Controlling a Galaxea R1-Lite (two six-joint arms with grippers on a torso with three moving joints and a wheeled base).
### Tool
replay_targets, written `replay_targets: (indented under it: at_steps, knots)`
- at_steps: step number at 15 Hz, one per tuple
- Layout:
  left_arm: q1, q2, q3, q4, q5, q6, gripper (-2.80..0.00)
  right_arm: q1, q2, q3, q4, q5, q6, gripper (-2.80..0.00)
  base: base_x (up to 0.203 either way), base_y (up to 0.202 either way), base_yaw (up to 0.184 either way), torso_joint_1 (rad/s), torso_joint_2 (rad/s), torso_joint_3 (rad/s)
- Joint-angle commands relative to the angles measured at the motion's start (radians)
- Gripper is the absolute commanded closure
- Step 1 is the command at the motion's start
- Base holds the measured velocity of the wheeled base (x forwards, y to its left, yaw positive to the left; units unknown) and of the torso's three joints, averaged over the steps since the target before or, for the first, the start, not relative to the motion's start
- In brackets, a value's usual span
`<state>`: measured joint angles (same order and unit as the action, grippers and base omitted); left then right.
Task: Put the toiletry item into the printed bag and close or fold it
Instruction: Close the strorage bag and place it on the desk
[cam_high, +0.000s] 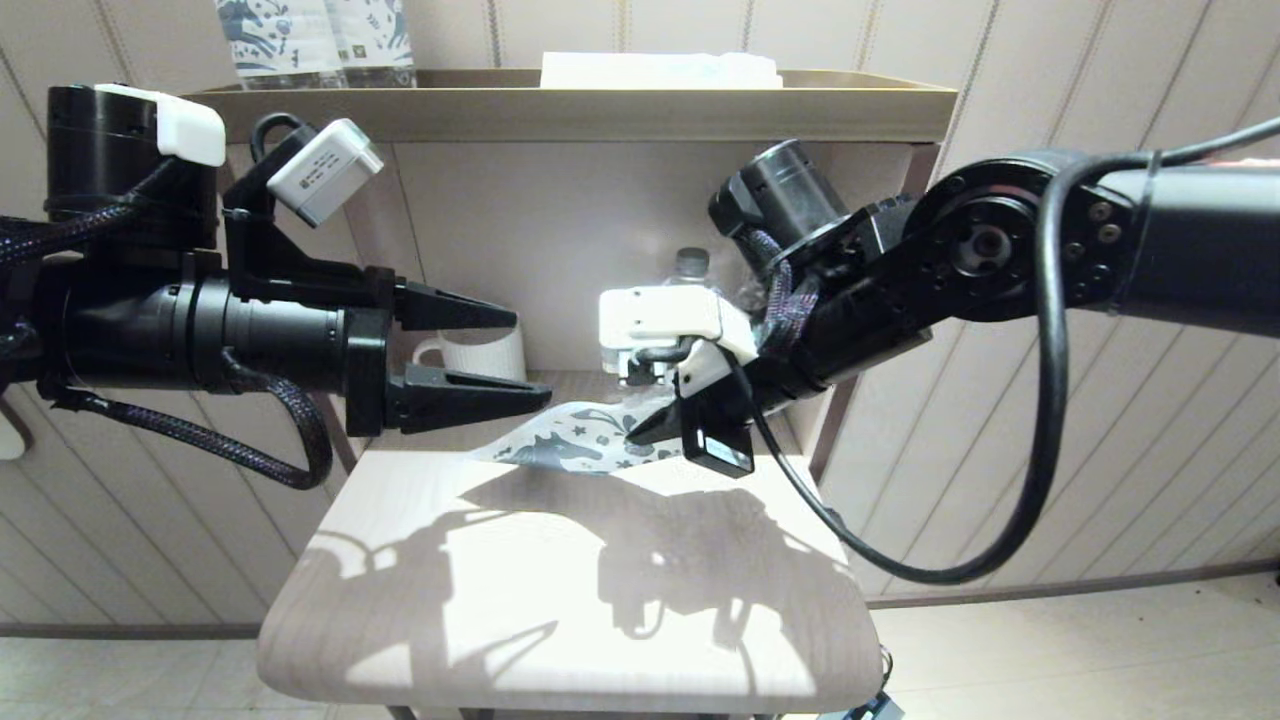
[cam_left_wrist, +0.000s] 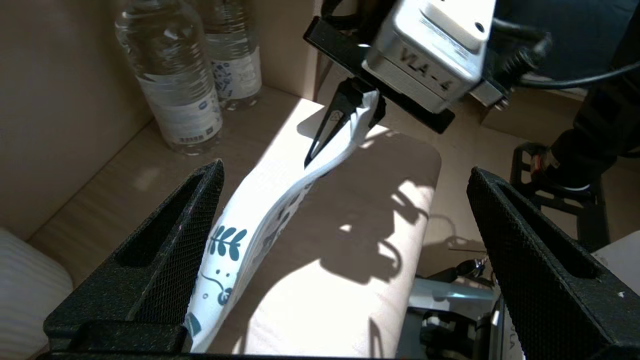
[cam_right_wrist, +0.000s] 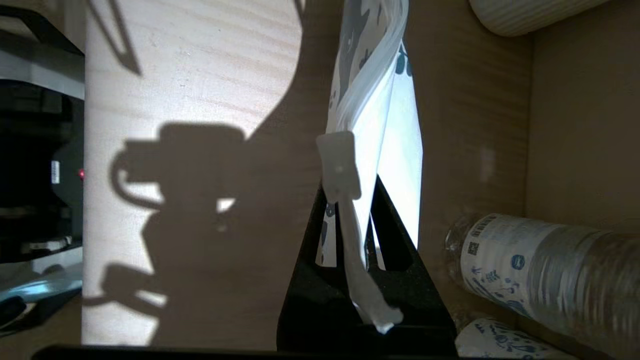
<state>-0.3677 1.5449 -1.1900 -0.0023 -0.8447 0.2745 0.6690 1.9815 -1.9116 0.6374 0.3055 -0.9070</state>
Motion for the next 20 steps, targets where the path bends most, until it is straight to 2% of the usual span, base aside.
replay_targets:
  at_steps: [1, 6, 8, 10, 15, 18, 20]
  knots:
    - [0.001, -0.007, 0.001, 0.0, -0.006, 0.0, -2.8, 0.024, -0.003, -0.02, 0.014, -0.006, -0.015, 0.0, 0.0, 0.0, 0.0, 0.0, 0.0, 0.0]
    - [0.001, -0.017, 0.001, 0.001, -0.013, -0.006, -2.8, 0.024, -0.05, -0.025, 0.007, 0.001, -0.007, 0.0, 0.0, 0.0, 0.0, 0.0, 0.0, 0.0]
    - [0.001, -0.02, 0.004, 0.001, -0.042, -0.006, -2.8, 0.026, -0.046, -0.026, 0.005, 0.004, 0.01, 0.0, 0.0, 0.0, 0.0, 0.0, 0.0, 0.0]
    - [0.0, -0.016, 0.011, 0.001, -0.043, -0.002, -2.8, 0.027, -0.043, -0.024, 0.005, 0.014, 0.011, 0.0, 0.0, 0.0, 0.0, 0.0, 0.0, 0.0]
    - [-0.002, -0.012, 0.036, 0.001, -0.044, 0.048, -2.8, 0.029, -0.028, -0.026, 0.002, 0.02, 0.013, 0.0, 0.0, 0.0, 0.0, 0.0, 0.0, 0.0]
    - [-0.001, -0.01, 0.049, 0.0, -0.034, 0.124, -2.8, 0.038, -0.021, -0.026, -0.027, 0.022, 0.023, 0.0, 0.0, 0.0, 0.0, 0.0, 0.0, 0.0]
    - [0.0, -0.007, 0.072, -0.004, -0.024, 0.221, -2.8, 0.057, -0.015, -0.027, -0.036, 0.026, 0.045, 0.0, 0.0, 0.0, 0.0, 0.0, 0.0, 0.0]
